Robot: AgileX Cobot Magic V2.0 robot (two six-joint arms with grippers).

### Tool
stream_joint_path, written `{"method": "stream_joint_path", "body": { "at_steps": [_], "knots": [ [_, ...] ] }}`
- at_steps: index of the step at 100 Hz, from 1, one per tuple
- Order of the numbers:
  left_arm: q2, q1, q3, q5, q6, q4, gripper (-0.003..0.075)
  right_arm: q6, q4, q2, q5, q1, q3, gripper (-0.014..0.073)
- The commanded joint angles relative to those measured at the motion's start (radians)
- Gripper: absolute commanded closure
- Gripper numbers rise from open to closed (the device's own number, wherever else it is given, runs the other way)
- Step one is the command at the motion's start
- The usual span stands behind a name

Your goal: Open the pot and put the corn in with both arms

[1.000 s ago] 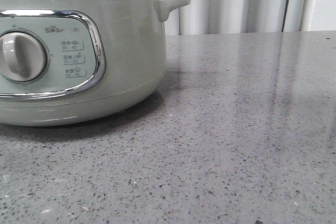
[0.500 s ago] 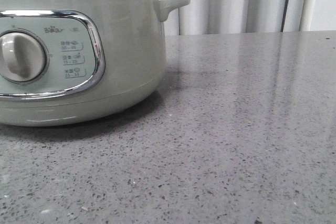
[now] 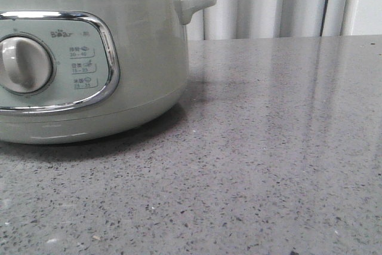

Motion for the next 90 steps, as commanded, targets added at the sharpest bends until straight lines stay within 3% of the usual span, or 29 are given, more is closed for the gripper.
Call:
{"method": "stream_joint_path", "body": {
  "at_steps": [1,28,40,53,69,90],
  "knots": [
    [0.01,-0.009,-0.024,-0.071,0.002,-0.007,0.0741,-0.009,-0.022,0.012,-0.081,-0.005,-0.023,0.0638],
    [0.01,-0.009,-0.024,-0.071,0.002,-0.007,0.0741,-0.009,-0.022,0.012,-0.081,-0.005,-0.023,0.0638],
    [0.005,-0.009,0.013,-0.132,0.002,0.014,0.0741,-0.009,-0.022,0.012,-0.081,-0.005,-0.023,0.0638],
    [-0.022,0.004,0.126,-0.236,0.004,0.144,0.0741,-0.009,-0.022,0.012,-0.081,-0.005,-0.023,0.0638],
    [-0.116,0.084,0.343,-0.464,0.004,0.117,0.0741,-0.009,-0.022,0.012,-0.081,-0.005,-0.023,0.0638],
    [-0.258,0.194,0.506,-0.487,0.004,0.022,0.0741,-0.009,-0.022,0.012,-0.081,-0.005,-0.023,0.0638]
  ]
}}
